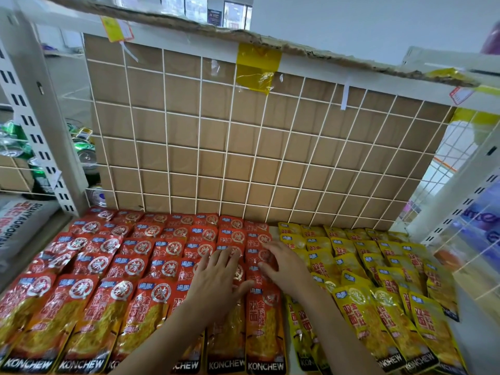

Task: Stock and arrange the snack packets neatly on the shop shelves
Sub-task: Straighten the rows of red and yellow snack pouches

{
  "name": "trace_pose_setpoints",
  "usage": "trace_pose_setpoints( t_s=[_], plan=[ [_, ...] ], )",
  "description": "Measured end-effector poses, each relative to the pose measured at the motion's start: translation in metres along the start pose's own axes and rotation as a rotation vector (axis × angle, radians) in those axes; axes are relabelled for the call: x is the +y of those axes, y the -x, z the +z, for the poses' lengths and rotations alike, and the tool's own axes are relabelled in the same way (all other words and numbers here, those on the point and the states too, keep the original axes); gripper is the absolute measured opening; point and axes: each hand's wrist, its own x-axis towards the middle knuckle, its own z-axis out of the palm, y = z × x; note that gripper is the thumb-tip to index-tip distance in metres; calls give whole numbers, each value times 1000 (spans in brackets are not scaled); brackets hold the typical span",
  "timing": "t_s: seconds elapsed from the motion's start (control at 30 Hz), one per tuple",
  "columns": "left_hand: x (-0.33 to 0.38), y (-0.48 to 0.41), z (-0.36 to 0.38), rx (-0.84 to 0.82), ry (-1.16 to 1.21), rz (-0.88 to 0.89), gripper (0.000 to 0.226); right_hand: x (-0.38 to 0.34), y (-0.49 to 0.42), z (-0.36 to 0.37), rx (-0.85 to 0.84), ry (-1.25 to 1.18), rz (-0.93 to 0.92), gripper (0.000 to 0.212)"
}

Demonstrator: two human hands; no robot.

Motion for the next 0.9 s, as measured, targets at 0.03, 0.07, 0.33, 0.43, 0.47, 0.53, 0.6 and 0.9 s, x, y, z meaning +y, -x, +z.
trace_pose_setpoints(
  t_s=[0.03,0.07,0.33,0.43,0.47,0.53,0.6,0.9],
  plan=[
    [0,-4,-3,22,7,8,121,0,-1,-1,21,-9,-3,51],
    [-2,-11,-4,39,26,17,108,-1,-4,-2,37,-12,-5,49],
    [-14,-66,-5,-119,-3,122,71,-4,-37,-1,-86,59,33,56],
    [-16,-73,-3,-124,-22,118,100,-4,-44,1,-143,84,26,59],
    [-16,-75,-1,-116,-22,114,102,-3,-44,2,-144,85,30,59],
    [-18,-74,0,-106,-10,110,102,-1,-45,3,-128,80,32,60],
    [-19,-73,1,-99,-1,112,102,0,-45,4,-117,73,33,60],
    [-13,-61,-12,-35,89,119,53,4,-41,2,15,29,18,46]
  ],
)
